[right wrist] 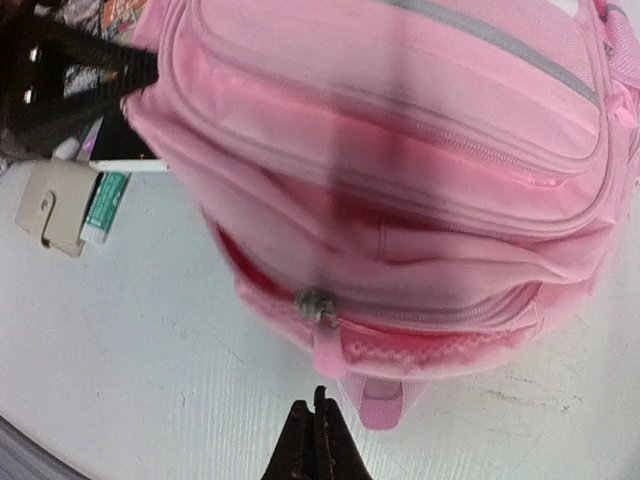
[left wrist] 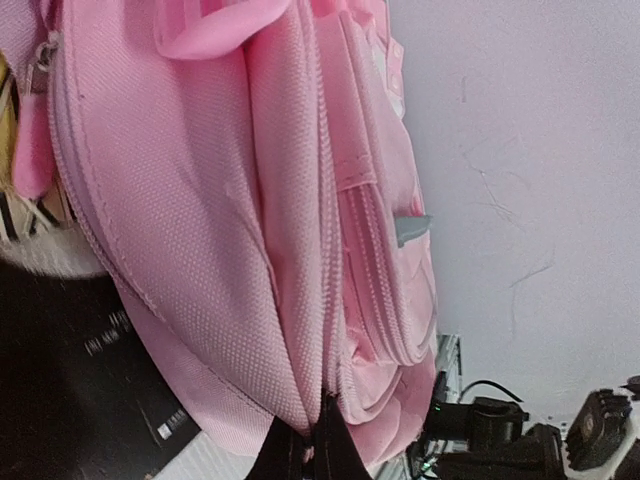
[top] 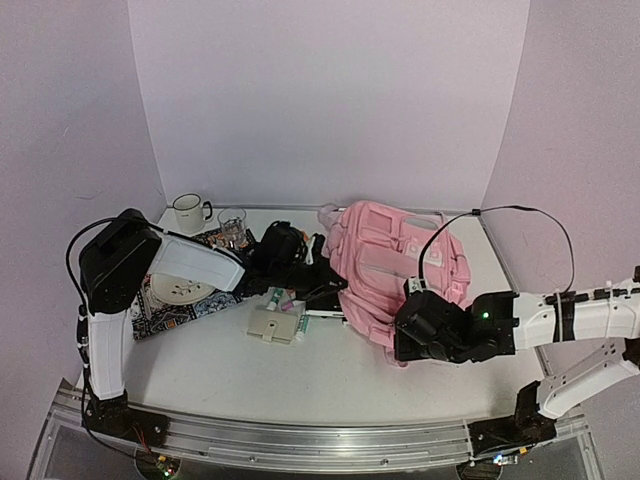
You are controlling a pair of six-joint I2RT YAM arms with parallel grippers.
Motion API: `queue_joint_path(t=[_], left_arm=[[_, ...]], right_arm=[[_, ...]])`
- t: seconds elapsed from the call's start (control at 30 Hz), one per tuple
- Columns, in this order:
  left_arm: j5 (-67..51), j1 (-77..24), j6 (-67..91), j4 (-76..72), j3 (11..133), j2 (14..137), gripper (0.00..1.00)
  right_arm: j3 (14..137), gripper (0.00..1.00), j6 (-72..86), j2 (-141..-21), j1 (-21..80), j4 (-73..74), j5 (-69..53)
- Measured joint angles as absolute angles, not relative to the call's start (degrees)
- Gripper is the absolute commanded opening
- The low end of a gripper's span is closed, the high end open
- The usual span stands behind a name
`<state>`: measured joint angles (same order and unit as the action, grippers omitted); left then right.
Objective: Pack the student bag
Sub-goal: Unzip the largest pocket of the student bag, then hold the student bag from the book.
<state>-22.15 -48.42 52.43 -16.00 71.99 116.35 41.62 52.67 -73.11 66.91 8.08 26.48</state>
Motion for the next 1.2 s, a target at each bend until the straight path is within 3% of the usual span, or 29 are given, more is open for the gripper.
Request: queue_joint_path(t=[0.23,0.37,0.47,0.67,1.2], left_arm=[[-16.7,-46.6,44.1,-6.1,75.9,116.0,0.44],[-14.4,-45.7,44.8,-4.6,73.6,113.6,0.62],[-13.2,-46.1,46.9,-4.1,70.6,110.6,0.71],[-12.8,-51.4,51.8,-6.1,67.0,107.6,0.78],[-13.3,-56.6,58.5,-12.3,67.0,109.6,0.77]], right_arm=[[46.8,0.01,48.4,-80.7,67.2,7.2,24.7],[50.3,0.16,47.4,-83.7,67.2,6.2,24.9],[50.7,0.33,47.8,-83.9,67.0,5.6,24.9],[48.2,0.39,51.1,-82.6,65.9,4.8,24.9],[37.2,0.32,54.7,-79.4,58.7,-9.9,21.1]])
